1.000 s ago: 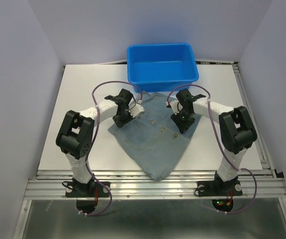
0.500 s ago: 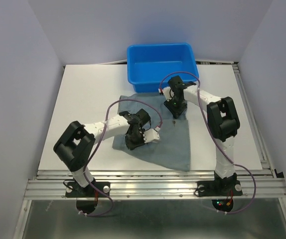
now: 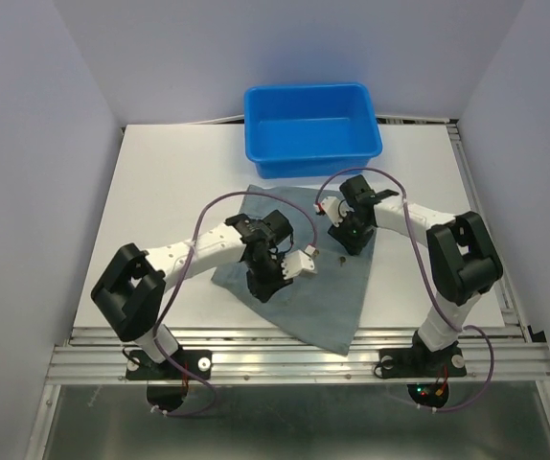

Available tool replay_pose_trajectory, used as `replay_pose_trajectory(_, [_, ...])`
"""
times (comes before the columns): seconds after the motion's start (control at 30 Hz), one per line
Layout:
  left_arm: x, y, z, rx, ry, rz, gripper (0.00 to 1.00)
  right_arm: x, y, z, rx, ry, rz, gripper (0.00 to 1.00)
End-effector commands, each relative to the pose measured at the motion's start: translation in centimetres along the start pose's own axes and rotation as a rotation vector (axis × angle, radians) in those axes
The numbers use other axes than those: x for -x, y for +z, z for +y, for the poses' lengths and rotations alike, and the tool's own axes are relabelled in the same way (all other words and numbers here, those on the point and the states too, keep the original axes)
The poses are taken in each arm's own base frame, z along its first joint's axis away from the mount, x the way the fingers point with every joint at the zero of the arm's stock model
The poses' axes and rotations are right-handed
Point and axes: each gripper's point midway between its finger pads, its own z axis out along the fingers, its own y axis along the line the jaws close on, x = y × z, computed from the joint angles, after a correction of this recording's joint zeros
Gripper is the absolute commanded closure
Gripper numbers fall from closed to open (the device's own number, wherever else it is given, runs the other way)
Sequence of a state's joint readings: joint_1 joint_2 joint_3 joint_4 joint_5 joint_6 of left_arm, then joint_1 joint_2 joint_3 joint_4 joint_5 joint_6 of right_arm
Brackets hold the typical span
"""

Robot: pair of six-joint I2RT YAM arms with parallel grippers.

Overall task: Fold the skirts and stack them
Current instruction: Flatten the skirt out

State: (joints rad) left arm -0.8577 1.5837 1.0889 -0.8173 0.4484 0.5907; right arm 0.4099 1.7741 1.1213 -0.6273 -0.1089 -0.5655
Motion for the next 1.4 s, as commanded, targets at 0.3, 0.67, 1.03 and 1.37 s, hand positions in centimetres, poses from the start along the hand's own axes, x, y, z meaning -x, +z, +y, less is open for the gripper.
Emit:
replay_pose_trajectory(0.3, [-4.1, -4.9, 17.5, 0.486, -0.200, 0.019, 0.76, 3.2, 2.5, -3.0, -0.045, 0.029, 0.045, 0.57])
replay_pose_trajectory(0.67, [-7.2, 0.9, 8.3, 0.203, -0.051, 0.102, 0.78, 4.0, 4.0, -3.1, -0.003, -0.016, 0.043, 0.57])
replay_pose_trajectory(1.03, [-5.5, 1.7, 0.0, 0.074, 0.128, 0.056, 0.78, -0.3, 1.0, 3.7, 0.155, -0.120, 0.059, 0.56])
replay_pose_trajectory(1.37, [0.8, -9.8, 6.3, 0.209, 0.007, -0.245, 0.52, 2.0, -3.7, 5.4, 0.140, -0.161, -0.052, 0.53])
